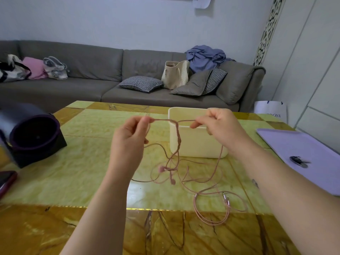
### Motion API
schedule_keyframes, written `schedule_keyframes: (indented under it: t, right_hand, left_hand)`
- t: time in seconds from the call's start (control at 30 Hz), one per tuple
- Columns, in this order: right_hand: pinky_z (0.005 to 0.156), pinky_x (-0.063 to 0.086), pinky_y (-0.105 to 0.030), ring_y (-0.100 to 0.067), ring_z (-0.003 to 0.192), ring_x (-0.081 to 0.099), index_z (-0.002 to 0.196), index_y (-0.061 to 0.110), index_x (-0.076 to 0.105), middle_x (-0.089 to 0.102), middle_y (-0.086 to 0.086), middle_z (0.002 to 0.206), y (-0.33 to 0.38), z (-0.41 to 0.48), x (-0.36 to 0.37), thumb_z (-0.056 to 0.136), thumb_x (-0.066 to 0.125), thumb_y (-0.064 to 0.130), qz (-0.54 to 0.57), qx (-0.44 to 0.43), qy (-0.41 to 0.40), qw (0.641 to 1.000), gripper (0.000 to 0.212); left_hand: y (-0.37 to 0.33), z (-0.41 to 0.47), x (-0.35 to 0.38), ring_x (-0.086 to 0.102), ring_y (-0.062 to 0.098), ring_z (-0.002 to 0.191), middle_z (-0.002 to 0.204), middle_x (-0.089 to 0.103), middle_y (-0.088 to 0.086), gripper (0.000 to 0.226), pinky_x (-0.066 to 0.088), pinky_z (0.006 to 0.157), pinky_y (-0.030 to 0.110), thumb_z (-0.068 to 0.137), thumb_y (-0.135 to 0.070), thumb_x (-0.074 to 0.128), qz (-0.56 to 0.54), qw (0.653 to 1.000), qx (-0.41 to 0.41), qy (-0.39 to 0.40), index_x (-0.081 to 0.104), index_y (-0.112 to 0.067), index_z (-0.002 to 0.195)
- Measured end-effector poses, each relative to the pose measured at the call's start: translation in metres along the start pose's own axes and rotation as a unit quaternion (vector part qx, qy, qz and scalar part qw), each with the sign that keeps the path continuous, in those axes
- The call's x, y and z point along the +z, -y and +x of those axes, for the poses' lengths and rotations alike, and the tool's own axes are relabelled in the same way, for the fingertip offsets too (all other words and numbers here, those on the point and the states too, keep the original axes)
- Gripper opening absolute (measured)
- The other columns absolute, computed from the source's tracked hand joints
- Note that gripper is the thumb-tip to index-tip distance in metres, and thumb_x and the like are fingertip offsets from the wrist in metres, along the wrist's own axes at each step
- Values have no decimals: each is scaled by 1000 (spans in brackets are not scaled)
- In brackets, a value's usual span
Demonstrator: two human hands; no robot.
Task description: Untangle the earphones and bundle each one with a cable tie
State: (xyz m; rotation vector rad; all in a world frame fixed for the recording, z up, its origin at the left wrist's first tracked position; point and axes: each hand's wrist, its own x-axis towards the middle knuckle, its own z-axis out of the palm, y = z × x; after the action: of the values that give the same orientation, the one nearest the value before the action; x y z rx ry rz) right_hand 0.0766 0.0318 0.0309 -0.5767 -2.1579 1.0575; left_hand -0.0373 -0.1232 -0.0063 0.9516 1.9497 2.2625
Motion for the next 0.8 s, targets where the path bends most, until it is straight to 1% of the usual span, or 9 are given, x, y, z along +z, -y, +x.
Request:
schedule_keyframes:
  t: [0.1, 0.23, 0.33, 0.43, 0.47, 0.53, 0.6, 0.63, 0.8]
  right_hand:
    - [49, 38, -23, -10, 44, 46, 63, 18, 47, 72, -8, 77, -17, 7, -10, 89, 54, 8, 169, 103, -84, 977, 29]
    - [43, 46, -15, -7, 48, 64, 81, 9, 51, 70, -3, 61, -40, 10, -16, 93, 45, 2, 410, 241, -148, 867, 15]
    - [41, 44, -15, -8, 48, 65, 80, 3, 52, 69, -7, 58, -55, 6, -11, 94, 41, -1, 486, 296, -171, 804, 18]
    - [38, 45, -16, -11, 46, 64, 78, -1, 53, 67, -12, 70, -64, 2, -4, 94, 38, -3, 507, 326, -211, 770, 22]
    - [41, 48, -18, -12, 53, 67, 80, -2, 54, 66, -13, 77, -65, 0, -1, 94, 39, -3, 491, 322, -218, 779, 21]
    - [50, 53, -22, -16, 71, 70, 78, 2, 55, 68, -14, 87, -65, -5, 5, 91, 45, -2, 369, 266, -237, 858, 17]
    - [64, 56, -33, -17, 74, 71, 63, 12, 44, 71, -8, 79, -67, -9, 8, 87, 51, 2, 140, 157, -236, 949, 27]
    - [69, 56, -38, -16, 72, 71, 60, 14, 37, 71, -5, 70, -66, -11, 9, 85, 51, 3, 62, 122, -205, 969, 31]
    - [78, 57, -44, -18, 55, 66, 69, 13, 41, 63, 2, 49, -69, -15, 5, 89, 59, 9, -25, 180, 16, 983, 27]
  left_hand:
    - [5, 7, -12, 48, -4, 47, 50, 54, -22, 23, 47, 61, 15, 96, -24, 52, -27, 994, -20, -101, 64, -29, 78]
    - [9, 12, -25, 47, 1, 52, 60, 47, -12, 22, 53, 73, 24, 96, -25, 53, -105, 971, -87, -194, 66, -23, 79]
    - [11, 11, -26, 45, 3, 59, 70, 49, -10, 20, 49, 66, 19, 95, -28, 55, -128, 956, -136, -225, 66, -24, 78]
    - [15, 9, -25, 44, 7, 63, 71, 56, -15, 17, 44, 65, 21, 91, -31, 60, -117, 951, -157, -239, 66, -27, 76]
    - [15, 8, -25, 47, 9, 69, 72, 58, -16, 15, 44, 71, 24, 91, -32, 61, -106, 954, -152, -237, 66, -28, 77]
    - [14, 6, -26, 48, 4, 71, 76, 62, -17, 12, 42, 78, 24, 91, -32, 60, -83, 962, -132, -224, 66, -27, 82]
    - [9, 8, -27, 45, 0, 62, 74, 61, -18, 13, 41, 73, 20, 93, -30, 57, -75, 971, -126, -189, 65, -26, 85]
    - [7, 10, -29, 42, 0, 57, 70, 58, -17, 15, 39, 67, 19, 94, -29, 56, -87, 974, -134, -163, 65, -25, 84]
    - [3, 10, -30, 29, 3, 47, 63, 39, -9, 19, 28, 43, 13, 97, -20, 49, -228, 951, -206, -46, 59, -17, 80]
